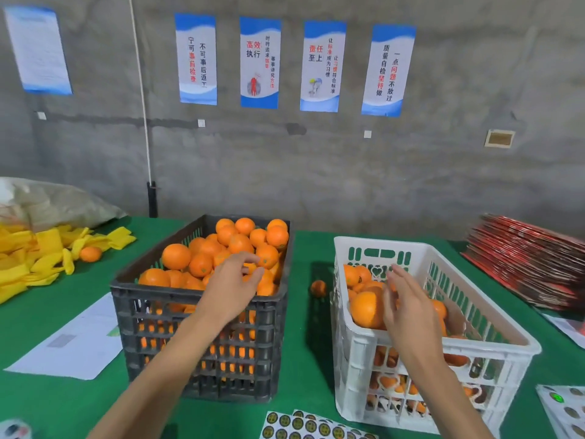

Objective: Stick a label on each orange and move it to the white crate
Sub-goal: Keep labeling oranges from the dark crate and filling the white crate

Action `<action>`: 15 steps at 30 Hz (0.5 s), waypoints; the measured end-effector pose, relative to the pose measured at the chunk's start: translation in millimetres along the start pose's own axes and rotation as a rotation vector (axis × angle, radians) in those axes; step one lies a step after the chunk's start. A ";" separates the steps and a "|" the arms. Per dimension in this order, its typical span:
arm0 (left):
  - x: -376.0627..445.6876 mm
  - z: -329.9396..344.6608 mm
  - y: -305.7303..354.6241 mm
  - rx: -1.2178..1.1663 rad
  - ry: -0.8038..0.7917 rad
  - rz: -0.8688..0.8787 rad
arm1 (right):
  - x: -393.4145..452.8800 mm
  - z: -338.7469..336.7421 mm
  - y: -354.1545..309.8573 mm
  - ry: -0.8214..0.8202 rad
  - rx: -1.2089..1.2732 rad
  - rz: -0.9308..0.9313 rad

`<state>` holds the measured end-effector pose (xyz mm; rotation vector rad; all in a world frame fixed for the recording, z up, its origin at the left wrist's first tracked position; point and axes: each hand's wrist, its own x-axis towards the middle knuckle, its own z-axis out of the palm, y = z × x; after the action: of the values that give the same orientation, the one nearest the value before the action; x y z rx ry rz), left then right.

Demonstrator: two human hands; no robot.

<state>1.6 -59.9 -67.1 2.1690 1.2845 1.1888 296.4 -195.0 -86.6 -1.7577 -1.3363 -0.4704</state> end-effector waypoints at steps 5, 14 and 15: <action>78.2 -2.6 -30.7 0.241 -0.079 -0.100 | -2.9 22.9 -25.0 0.098 -0.040 -0.181; 160.0 28.5 -58.4 0.789 -0.360 -0.142 | -5.4 52.6 -28.4 0.101 -0.097 -0.273; 164.2 30.6 -62.1 0.809 -0.373 -0.146 | -4.9 54.2 -27.7 0.103 -0.092 -0.269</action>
<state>30.9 114.7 -46.1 2.5677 1.9036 0.1601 258.8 -152.6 -109.6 -1.6099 -1.5041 -0.7720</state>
